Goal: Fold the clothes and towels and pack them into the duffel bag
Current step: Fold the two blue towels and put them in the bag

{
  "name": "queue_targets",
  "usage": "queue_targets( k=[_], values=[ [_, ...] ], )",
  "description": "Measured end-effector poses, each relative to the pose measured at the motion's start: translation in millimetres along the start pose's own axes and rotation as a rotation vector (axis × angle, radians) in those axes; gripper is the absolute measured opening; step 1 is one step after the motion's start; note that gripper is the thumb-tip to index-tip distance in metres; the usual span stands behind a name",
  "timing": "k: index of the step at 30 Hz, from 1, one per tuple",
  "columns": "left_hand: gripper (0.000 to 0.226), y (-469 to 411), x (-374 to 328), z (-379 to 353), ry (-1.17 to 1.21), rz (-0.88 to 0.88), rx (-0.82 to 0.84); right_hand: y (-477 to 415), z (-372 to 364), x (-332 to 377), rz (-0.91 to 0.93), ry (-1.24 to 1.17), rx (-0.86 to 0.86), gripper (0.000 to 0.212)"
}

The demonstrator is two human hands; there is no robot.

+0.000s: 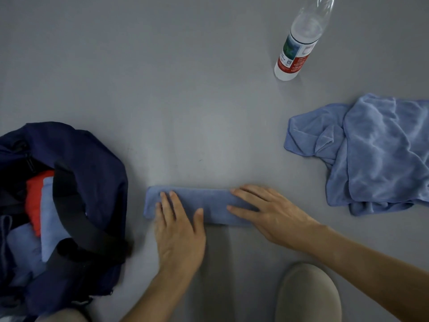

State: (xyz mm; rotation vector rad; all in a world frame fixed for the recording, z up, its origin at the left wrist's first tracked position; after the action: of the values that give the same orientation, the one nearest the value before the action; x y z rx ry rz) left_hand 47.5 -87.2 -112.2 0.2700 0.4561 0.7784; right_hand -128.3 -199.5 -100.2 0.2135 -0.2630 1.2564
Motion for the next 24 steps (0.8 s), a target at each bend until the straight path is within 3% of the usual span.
queue_targets(
  k=[3, 8, 12, 14, 16, 19, 24],
  values=[
    [0.089, -30.1, -12.5, -18.9, 0.011, -0.056, -0.034, -7.2, -10.0, -3.8, -0.048, 0.011, 0.054, 0.053],
    [0.076, -96.0, -41.3, -12.3, -0.26, -0.589, -0.007, -4.2, -17.7, 12.0, -0.145, -0.126, 0.046, 0.051],
    [0.072, -113.6, -63.1, 0.0, -0.478, -0.839, 0.025, 6.1, -47.5, 28.7, -0.097, -0.209, 0.318, 0.086],
    [0.069, -107.0, -71.2, 7.9, -0.487, -0.839, -0.075, 6.1, -39.6, 32.5, -0.029, -0.105, 0.195, 0.088],
    [0.067, -89.7, -73.1, 4.6, -0.398, -0.796, -0.144, 9.6, -30.3, 33.2, -0.005, -0.021, 0.023, 0.073],
    [0.068, -67.2, -65.9, -21.4, -0.325, -0.744, -0.06, 13.9, -16.4, 34.9, 0.053, 0.009, -0.137, 0.048],
    [0.068, -68.7, -66.9, -21.8, -0.31, -0.706, -0.022, 2.5, -7.9, 35.6, 0.082, -0.074, -0.142, 0.02]
  ],
)
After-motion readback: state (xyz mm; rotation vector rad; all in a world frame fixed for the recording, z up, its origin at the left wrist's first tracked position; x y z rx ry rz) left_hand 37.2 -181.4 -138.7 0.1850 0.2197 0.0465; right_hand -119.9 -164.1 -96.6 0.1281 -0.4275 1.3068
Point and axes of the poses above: each hand's wrist, its own y-axis away from the middle knuckle, its own z-axis out of the back of the hand, x = y × z, the point moved 8 cm from there along -y, towards the middle knuckle
